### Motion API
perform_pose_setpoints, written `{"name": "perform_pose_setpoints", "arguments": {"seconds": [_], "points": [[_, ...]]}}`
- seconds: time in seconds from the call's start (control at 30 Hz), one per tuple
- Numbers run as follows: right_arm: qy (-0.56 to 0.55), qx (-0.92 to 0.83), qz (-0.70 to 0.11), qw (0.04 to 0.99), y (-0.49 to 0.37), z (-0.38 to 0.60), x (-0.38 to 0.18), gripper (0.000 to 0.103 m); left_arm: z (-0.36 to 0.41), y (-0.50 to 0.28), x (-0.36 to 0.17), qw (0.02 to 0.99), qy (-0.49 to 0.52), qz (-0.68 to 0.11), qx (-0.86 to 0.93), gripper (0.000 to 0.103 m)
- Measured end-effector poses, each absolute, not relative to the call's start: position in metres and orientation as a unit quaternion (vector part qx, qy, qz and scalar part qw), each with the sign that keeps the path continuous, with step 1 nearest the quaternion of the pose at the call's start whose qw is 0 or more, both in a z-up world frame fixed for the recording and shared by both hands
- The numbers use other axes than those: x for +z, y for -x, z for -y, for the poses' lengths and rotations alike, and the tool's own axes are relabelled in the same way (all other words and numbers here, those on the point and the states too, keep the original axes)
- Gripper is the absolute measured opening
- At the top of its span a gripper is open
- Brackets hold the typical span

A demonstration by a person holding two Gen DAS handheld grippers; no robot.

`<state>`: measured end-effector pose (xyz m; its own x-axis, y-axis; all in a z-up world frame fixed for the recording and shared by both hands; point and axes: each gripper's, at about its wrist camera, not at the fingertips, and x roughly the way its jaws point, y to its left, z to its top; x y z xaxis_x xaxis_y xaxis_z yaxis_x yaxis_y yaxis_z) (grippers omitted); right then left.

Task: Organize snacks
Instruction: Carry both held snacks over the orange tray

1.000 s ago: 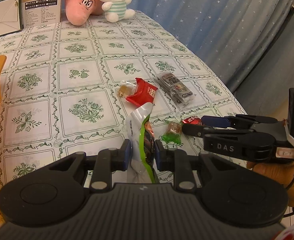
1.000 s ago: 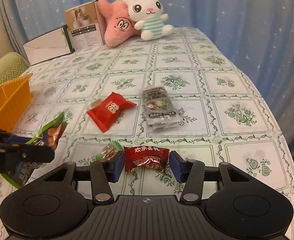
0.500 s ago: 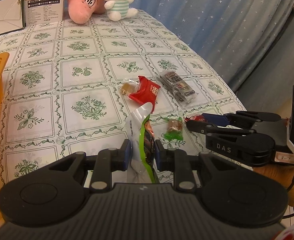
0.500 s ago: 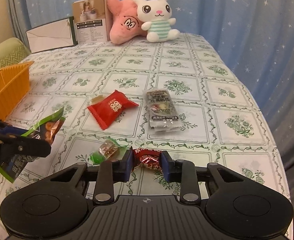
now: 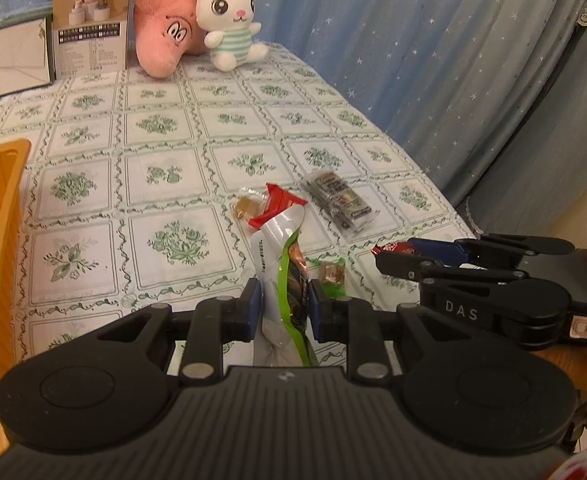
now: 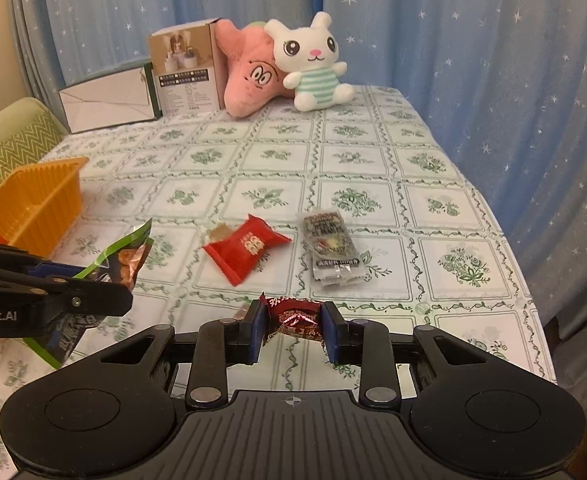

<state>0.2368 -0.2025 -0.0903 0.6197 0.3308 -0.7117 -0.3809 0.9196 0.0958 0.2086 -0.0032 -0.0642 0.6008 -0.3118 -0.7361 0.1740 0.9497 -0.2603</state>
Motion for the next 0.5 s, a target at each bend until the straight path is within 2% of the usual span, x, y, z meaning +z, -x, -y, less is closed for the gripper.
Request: {"name": "perform_pose_setpoints", "arguments": {"seconds": [0.5], "points": [[0.022, 0.223, -0.365, 0.904, -0.212, 0.187, -0.025, 0.031, -0.01, -0.183, -0.016, 0.907, 0.092, -0.391, -0.127, 0.022]]}}
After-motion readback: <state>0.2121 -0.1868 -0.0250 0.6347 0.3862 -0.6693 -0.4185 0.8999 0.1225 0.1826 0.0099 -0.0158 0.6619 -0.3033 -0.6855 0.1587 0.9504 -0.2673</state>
